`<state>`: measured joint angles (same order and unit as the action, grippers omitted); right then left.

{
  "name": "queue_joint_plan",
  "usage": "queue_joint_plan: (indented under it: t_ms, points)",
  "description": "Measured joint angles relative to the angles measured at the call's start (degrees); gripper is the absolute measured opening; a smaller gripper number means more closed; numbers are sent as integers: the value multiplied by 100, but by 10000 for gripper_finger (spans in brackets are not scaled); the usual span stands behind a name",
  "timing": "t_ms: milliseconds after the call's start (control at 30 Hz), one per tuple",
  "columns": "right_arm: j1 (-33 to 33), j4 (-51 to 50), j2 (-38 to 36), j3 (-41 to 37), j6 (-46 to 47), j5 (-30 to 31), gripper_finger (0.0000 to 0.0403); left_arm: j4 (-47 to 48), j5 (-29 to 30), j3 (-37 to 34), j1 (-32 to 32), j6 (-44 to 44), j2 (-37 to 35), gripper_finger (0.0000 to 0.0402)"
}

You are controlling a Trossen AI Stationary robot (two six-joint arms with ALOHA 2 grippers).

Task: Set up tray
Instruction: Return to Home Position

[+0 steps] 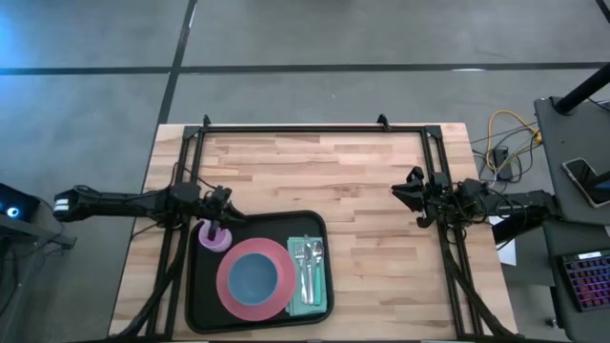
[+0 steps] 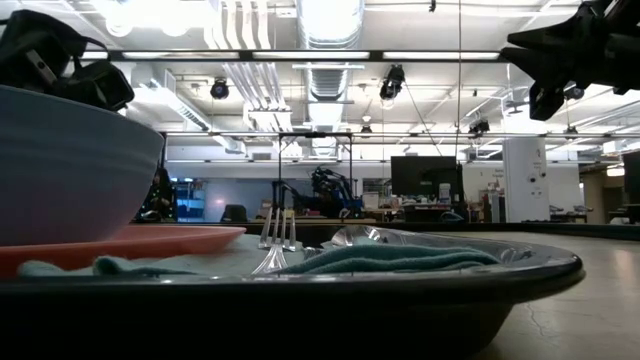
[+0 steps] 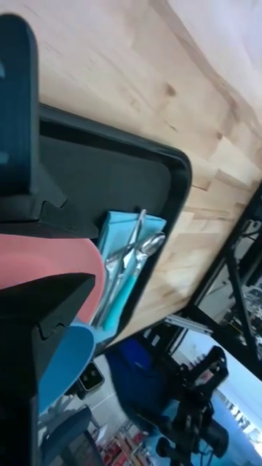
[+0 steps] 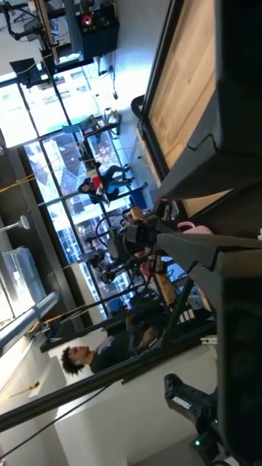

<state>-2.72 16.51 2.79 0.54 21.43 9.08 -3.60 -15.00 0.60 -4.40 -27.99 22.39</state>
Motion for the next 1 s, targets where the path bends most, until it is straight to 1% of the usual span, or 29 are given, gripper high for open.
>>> queue_joint_plan:
  t_ms: [267, 633, 1000]
  points:
    - [-2, 0, 0, 0, 0, 0, 84, 0, 2, 0, 0, 0, 272, 68]
    - [0, 0, 0, 0, 0, -1, 68, -3, 2, 0, -2, 0, 472, 68]
    - [-2, 0, 0, 0, -2, 0, 82, -2, 0, 0, -2, 0, 470, 68]
